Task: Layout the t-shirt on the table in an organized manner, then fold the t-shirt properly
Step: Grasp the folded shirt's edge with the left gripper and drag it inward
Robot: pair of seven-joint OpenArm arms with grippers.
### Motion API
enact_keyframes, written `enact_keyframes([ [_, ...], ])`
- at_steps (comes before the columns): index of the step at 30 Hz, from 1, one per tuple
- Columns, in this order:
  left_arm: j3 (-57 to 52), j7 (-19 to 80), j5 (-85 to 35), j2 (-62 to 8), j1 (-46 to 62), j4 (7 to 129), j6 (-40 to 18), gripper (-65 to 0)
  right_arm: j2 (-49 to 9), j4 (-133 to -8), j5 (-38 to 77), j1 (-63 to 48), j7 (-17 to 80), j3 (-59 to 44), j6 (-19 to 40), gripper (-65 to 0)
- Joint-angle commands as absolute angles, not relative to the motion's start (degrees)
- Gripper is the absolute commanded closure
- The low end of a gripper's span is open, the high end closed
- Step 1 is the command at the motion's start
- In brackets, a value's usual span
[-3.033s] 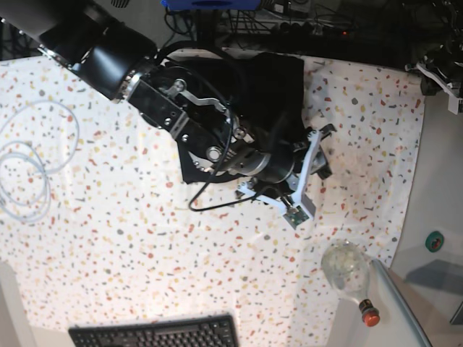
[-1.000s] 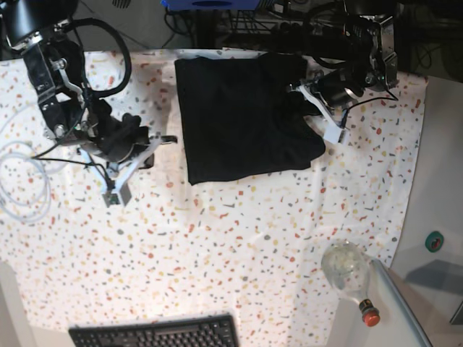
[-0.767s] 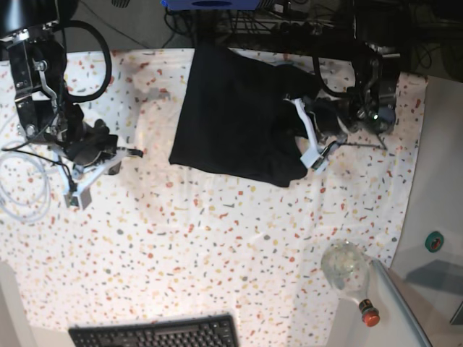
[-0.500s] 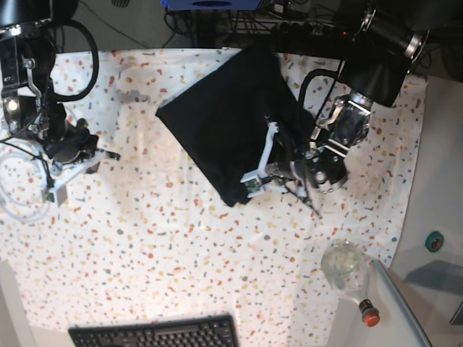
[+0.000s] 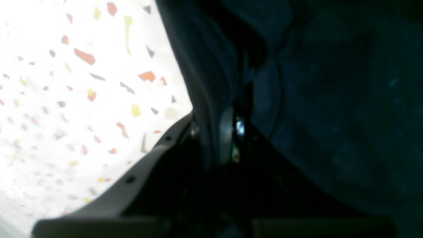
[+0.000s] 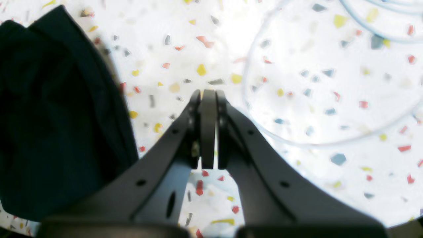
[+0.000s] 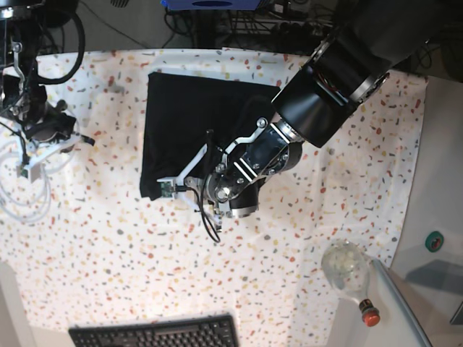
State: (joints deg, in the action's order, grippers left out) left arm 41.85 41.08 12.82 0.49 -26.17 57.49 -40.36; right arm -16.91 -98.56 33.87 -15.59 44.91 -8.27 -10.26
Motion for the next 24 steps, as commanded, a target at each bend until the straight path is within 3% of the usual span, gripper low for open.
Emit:
enact_keyframes([
  [1,41.71,40.66,12.26,1.1,-27.47,57.89,-40.0,0.0,-17.54,-99.47,33.89,-15.43,44.0,-8.92,-9.98,0.0],
  [24,41.63,44.18,12.35,-0.04,-27.47,60.62,-40.0,0.0,-17.54,-99.47,33.89,-14.9,44.0,-8.66,-9.98,0.0],
])
